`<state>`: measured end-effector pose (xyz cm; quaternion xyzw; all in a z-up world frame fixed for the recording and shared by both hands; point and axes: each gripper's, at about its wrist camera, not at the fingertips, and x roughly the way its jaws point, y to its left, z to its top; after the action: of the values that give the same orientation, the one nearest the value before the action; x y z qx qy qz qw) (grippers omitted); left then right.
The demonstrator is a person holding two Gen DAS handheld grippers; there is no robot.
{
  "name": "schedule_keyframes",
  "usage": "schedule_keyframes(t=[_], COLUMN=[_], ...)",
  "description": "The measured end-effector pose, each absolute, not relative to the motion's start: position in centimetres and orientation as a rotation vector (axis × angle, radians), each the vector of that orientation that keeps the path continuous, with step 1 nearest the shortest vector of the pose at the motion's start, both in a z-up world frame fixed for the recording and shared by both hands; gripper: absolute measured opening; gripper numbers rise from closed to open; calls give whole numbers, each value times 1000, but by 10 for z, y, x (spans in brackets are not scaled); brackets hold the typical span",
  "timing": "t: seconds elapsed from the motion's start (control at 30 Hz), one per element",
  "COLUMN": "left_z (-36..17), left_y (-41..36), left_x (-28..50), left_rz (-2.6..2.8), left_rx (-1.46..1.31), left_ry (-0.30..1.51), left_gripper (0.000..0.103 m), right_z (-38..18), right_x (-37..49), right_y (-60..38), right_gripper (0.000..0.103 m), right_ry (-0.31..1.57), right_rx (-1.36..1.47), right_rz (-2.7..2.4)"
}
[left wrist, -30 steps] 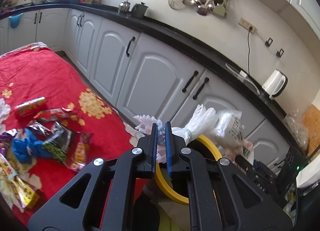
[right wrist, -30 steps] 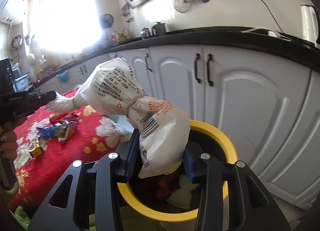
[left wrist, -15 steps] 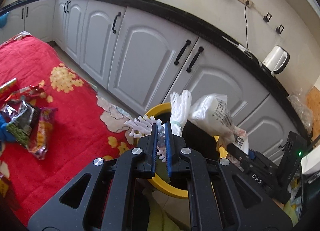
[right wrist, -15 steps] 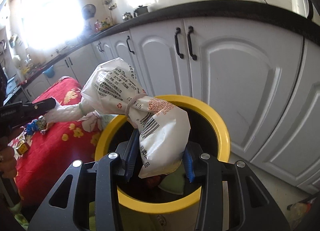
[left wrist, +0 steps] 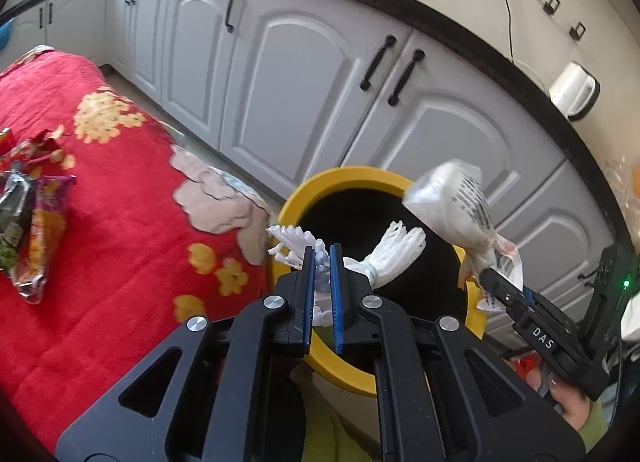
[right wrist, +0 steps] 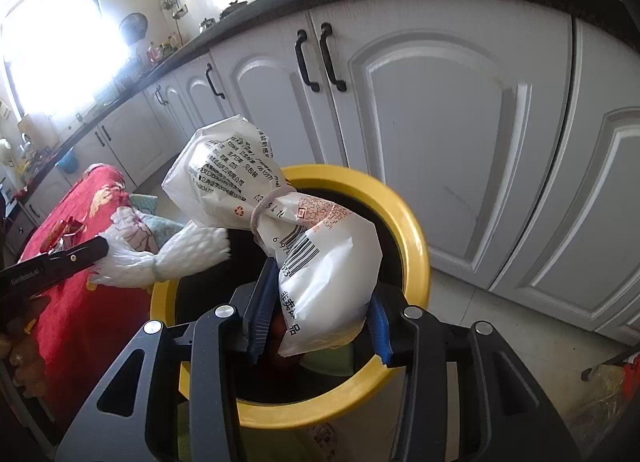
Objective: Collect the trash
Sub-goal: 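Open both tools to drop the white items into the bin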
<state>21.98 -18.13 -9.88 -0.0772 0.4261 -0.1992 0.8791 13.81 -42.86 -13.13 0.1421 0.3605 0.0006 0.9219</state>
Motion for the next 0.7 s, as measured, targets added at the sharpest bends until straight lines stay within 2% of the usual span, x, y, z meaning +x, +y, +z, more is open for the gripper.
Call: schedule_keyframes(t=[0.2, 0.3, 0.37, 0.5, 0.57, 0.63, 0.7], left_z=[-107, -110, -111, -109, -106, -102, -96], left_y=[-192, -192, -190, -185, -181, -176, -170], left_x=[219, 220, 222, 219, 218, 215, 212], left_rz=[-437, -432, -428, -415, -408, -401, -390], left_rx=[-140, -139, -145, -152, -156, -163, -167], left_ry=[900, 906, 912, 900, 889, 872, 854], left_gripper=[4, 8, 24, 39, 58, 68, 85], right_z=[-137, -140, -140, -138, -136, -133, -129], right_x=[142, 143, 143, 141, 140, 139, 136], right_y=[-423, -419, -418, -416, -416, -414, -412], right_gripper=[44, 55, 58, 66, 68, 71, 75], right_ry=[748, 758, 757, 748, 741, 727, 709], right_rx=[287, 283, 276, 273, 269, 260, 255], right_rz=[10, 22, 26, 23, 24, 21, 22])
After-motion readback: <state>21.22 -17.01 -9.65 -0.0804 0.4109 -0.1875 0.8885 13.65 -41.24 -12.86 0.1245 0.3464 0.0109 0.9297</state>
